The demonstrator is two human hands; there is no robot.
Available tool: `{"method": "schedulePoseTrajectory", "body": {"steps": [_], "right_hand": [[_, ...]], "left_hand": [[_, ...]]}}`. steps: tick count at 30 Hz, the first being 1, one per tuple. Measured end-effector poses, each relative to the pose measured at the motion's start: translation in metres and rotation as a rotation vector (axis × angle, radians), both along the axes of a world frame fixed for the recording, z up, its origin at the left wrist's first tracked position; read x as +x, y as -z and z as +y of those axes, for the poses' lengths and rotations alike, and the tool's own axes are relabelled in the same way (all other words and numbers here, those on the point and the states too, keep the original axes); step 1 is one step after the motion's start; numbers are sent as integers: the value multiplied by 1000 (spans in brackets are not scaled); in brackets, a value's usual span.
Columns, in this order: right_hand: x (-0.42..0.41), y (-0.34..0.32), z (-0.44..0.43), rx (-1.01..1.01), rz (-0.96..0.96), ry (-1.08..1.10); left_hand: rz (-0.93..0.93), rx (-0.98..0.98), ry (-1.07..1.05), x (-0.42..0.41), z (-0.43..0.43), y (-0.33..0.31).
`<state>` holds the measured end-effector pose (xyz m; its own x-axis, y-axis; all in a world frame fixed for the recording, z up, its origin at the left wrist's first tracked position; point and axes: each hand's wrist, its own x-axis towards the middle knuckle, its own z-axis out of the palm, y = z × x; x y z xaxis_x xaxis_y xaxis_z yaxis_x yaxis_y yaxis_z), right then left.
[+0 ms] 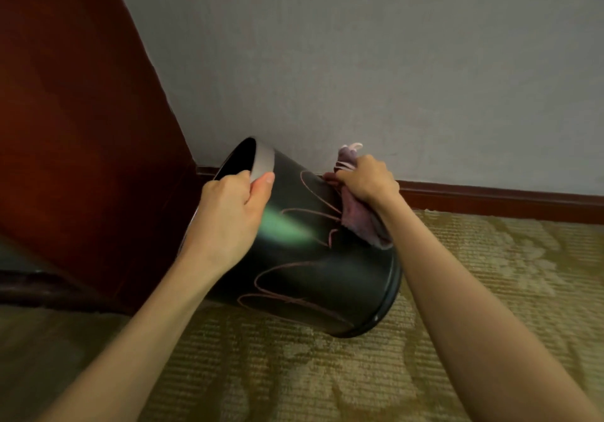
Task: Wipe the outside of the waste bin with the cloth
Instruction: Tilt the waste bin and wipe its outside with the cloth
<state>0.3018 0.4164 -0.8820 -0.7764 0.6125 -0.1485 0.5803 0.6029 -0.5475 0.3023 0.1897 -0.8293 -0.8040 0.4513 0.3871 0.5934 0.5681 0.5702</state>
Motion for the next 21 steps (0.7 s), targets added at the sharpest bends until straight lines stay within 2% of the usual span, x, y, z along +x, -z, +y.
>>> {"method": "schedulePoseTrajectory", "body": {"steps": [4, 11, 14, 21], "right_hand": [[-24, 10, 10, -43, -11, -111], [-41, 18, 18, -77, 13, -170], [-35, 16, 14, -16, 21, -198], [7, -7, -23, 125, 278, -100]], "left_hand": [[-20, 6, 0, -9, -10, 5], [-6, 15, -18, -13, -12, 4], [8, 3, -41, -13, -10, 3], [25, -28, -81, -17, -7, 5]]}}
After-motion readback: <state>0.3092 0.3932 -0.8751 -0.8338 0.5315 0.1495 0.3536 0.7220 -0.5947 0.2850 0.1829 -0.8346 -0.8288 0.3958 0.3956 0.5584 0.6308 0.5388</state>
